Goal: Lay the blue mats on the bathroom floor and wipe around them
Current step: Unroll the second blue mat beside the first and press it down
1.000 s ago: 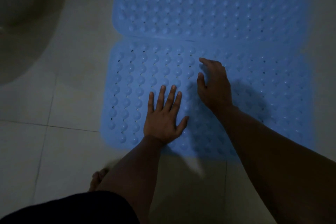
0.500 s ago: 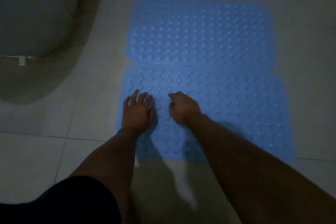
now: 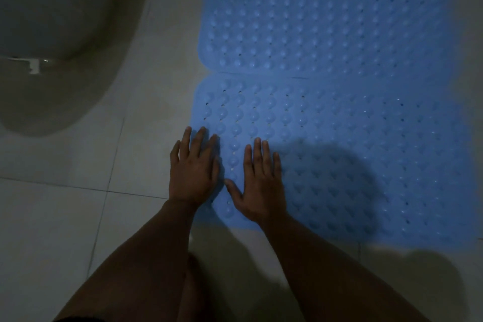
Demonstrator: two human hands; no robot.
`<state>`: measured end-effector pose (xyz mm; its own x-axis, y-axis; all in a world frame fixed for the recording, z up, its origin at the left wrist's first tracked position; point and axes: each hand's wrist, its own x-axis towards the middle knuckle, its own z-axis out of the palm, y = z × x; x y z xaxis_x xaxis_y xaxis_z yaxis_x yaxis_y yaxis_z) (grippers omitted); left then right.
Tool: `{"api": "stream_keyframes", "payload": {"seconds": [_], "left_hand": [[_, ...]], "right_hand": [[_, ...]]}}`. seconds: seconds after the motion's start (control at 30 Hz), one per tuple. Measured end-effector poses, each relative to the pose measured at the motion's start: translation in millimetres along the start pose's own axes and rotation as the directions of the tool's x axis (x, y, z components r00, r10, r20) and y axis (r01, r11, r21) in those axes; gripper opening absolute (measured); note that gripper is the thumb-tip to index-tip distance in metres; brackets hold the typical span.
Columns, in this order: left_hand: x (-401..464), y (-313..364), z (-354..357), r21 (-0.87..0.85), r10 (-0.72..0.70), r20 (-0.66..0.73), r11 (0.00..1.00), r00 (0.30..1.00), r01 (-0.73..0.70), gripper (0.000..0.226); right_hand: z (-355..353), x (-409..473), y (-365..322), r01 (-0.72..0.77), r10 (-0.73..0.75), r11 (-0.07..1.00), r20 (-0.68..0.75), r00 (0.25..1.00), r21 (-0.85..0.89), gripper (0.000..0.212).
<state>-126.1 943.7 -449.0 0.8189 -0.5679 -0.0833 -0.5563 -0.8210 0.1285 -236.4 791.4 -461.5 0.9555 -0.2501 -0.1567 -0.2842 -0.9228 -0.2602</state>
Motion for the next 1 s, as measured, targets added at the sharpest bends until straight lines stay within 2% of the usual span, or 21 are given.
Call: {"api": "stream_keyframes", "payload": {"seconds": [0.33,0.4,0.5,0.6,0.73,0.9,1.0], "left_hand": [[4,2,-5,0.001,-0.012,-0.022,1.000,1.000,0.012,0.056],[9,5,-12,-0.004,-0.016,-0.033,1.000,0.999,0.016,0.056],[14,12,-21,0.003,-0.028,-0.042,1.000,0.999,0.028,0.055],[12,26,-23,0.005,-0.041,-0.053,0.999,0.998,0.042,0.055],[7,42,-13,-0.012,-0.066,-0.027,0.998,0.997,0.066,0.058],[-11,56,20,-0.038,0.020,0.098,0.999,0.995,-0.016,0.077],[-14,60,33,0.020,0.009,0.074,1.000,0.997,-0.010,0.089]], "right_hand": [[-3,2,-2,-0.009,0.005,0.999,0.098,0.995,0.042,0.095],[-10,5,-1,-0.024,0.012,0.997,0.169,0.986,0.069,0.095],[-38,24,-7,-0.069,0.038,0.995,0.373,0.927,0.069,0.092],[-85,56,-9,-0.151,0.098,0.986,0.498,0.861,0.067,0.074],[-106,74,14,-0.166,0.110,0.977,0.356,0.928,0.131,0.046],[-93,70,38,-0.116,0.100,0.943,0.069,0.993,0.311,0.039],[-78,69,52,-0.026,0.066,0.936,-0.101,0.993,0.352,0.030]]}}
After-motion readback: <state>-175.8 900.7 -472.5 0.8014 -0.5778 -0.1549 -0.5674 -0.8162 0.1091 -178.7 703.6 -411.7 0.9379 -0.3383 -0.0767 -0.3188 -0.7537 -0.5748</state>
